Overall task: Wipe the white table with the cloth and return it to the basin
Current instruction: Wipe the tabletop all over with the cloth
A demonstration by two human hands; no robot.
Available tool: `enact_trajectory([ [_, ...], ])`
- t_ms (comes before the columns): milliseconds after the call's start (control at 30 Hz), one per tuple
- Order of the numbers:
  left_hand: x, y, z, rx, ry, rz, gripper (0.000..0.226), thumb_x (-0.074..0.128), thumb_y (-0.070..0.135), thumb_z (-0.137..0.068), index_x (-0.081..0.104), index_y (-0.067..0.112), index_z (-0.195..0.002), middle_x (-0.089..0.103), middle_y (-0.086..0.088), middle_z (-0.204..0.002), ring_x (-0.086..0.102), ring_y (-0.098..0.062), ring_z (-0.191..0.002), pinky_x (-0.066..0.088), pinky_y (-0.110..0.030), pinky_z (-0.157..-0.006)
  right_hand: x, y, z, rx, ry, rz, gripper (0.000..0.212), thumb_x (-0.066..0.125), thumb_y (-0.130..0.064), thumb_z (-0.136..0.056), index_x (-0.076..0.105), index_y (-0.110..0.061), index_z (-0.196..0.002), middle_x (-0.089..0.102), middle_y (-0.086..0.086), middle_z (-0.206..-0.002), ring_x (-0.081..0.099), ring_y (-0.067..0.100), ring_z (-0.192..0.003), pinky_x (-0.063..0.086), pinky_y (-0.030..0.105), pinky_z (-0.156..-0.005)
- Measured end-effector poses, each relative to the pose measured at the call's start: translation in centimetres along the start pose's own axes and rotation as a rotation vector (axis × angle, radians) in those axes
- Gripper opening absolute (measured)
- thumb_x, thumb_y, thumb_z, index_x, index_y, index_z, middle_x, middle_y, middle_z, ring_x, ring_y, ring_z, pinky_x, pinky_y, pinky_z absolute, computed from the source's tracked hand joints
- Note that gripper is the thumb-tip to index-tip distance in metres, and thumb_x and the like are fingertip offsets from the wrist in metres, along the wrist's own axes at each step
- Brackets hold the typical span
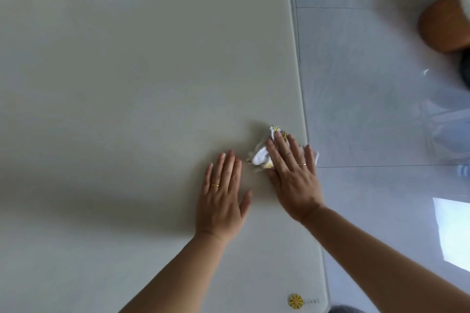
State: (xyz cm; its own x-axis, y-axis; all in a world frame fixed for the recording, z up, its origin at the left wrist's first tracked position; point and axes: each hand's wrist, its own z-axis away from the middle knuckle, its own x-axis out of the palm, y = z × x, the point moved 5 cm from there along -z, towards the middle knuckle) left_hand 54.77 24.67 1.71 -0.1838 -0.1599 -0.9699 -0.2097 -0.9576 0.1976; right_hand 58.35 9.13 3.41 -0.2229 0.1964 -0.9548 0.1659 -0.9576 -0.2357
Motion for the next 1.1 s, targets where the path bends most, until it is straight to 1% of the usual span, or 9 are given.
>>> enact_trajectory([
  [67, 0.0, 0.0, 0.1, -0.006, 0.017, 0.003, 0.067, 0.030, 0.044, -0.095, 0.023, 0.007, -0.149, 0.018, -0.010, -0.158, 0.013, -0.024, -0.147, 0.017, -0.044, -0.117, -0.5, 2.1, -0.2, 0.017, -0.001, 0.000, 0.056, 0.025, -0.041, -0.097, 0.025, -0.022, -0.149, 0.012, -0.004, -0.157, 0.012, 0.023, -0.146, 0.012, 0.050, -0.117],
  [200, -0.1, 0.1, 0.0, -0.011, 0.031, 0.012, 0.066, 0.030, 0.044, -0.095, 0.024, 0.006, -0.149, 0.018, -0.010, -0.158, 0.015, -0.024, -0.146, 0.017, -0.044, -0.117, 0.5, 0.4, 1.0, 0.328, 0.022, -0.102, 0.057, 0.021, -0.044, -0.097, 0.013, -0.025, -0.151, 0.000, -0.007, -0.158, 0.001, 0.020, -0.147, 0.001, 0.047, -0.118],
  [400, -0.4, 0.1, 0.0, -0.005, 0.061, 0.037, 0.067, 0.038, 0.042, -0.092, 0.027, 0.006, -0.148, 0.023, -0.011, -0.156, 0.017, -0.025, -0.146, 0.018, -0.044, -0.117, 0.8, -0.1, 5.3, -0.066, -0.003, 0.041, 0.054, 0.031, -0.036, -0.096, 0.029, -0.020, -0.148, 0.020, 0.001, -0.157, 0.022, 0.029, -0.144, 0.013, 0.049, -0.115],
  [567, -0.4, 0.1, 0.2, -0.008, 0.067, 0.043, 0.067, 0.038, 0.041, -0.092, 0.028, 0.005, -0.148, 0.023, -0.011, -0.156, 0.018, -0.025, -0.145, 0.016, -0.043, -0.118, 1.3, 0.0, 7.1, 0.351, 0.032, -0.128, 0.058, 0.021, -0.042, -0.097, 0.015, -0.024, -0.151, 0.002, -0.005, -0.159, -0.001, 0.020, -0.147, 0.001, 0.043, -0.119],
  [767, -1.6, 0.5, 1.6, -0.001, 0.084, 0.030, 0.062, 0.034, 0.038, -0.096, 0.029, 0.004, -0.147, 0.025, -0.014, -0.155, 0.021, -0.027, -0.144, 0.015, -0.043, -0.118, 3.0, -2.4, 12.2, 0.001, -0.008, -0.005, 0.055, 0.034, -0.035, -0.097, 0.026, -0.021, -0.150, 0.017, -0.001, -0.158, 0.015, 0.026, -0.146, 0.009, 0.047, -0.116],
  [833, -1.5, 0.5, 4.0, 0.018, 0.106, 0.054, 0.061, 0.035, 0.037, -0.096, 0.029, 0.004, -0.147, 0.025, -0.013, -0.155, 0.020, -0.027, -0.144, 0.016, -0.043, -0.117, 2.6, -0.5, 12.6, 0.064, -0.005, 0.001, 0.055, 0.028, -0.039, -0.098, 0.020, -0.023, -0.151, 0.011, -0.004, -0.159, 0.009, 0.023, -0.147, 0.006, 0.045, -0.118],
  [967, 0.1, 1.1, 10.2, 0.065, 0.066, 0.057, 0.061, 0.035, 0.037, -0.095, 0.031, 0.004, -0.146, 0.026, -0.012, -0.155, 0.024, -0.027, -0.143, 0.019, -0.044, -0.116, 3.5, -1.9, 14.5, 0.451, 0.055, -0.144, 0.057, 0.021, -0.041, -0.098, 0.011, -0.025, -0.152, 0.001, -0.004, -0.160, -0.005, 0.018, -0.147, -0.003, 0.044, -0.119],
  [1033, 0.8, 1.0, 11.7, 0.055, 0.045, 0.048, 0.061, 0.035, 0.037, -0.094, 0.033, 0.004, -0.145, 0.028, -0.012, -0.154, 0.026, -0.027, -0.143, 0.021, -0.045, -0.115, 4.4, -4.7, 16.3, 0.427, 0.044, -0.142, 0.057, 0.022, -0.040, -0.098, 0.014, -0.023, -0.152, 0.004, -0.002, -0.160, -0.002, 0.020, -0.147, -0.003, 0.045, -0.118],
  [1100, 1.1, 0.7, 11.8, 0.053, 0.035, 0.044, 0.065, 0.037, 0.037, -0.090, 0.032, 0.005, -0.146, 0.027, -0.012, -0.155, 0.023, -0.026, -0.144, 0.019, -0.045, -0.115, 4.8, -5.7, 18.1, 0.247, 0.008, -0.112, 0.055, 0.027, -0.035, -0.099, 0.019, -0.021, -0.151, 0.010, -0.002, -0.160, 0.003, 0.022, -0.148, 0.001, 0.045, -0.118],
])
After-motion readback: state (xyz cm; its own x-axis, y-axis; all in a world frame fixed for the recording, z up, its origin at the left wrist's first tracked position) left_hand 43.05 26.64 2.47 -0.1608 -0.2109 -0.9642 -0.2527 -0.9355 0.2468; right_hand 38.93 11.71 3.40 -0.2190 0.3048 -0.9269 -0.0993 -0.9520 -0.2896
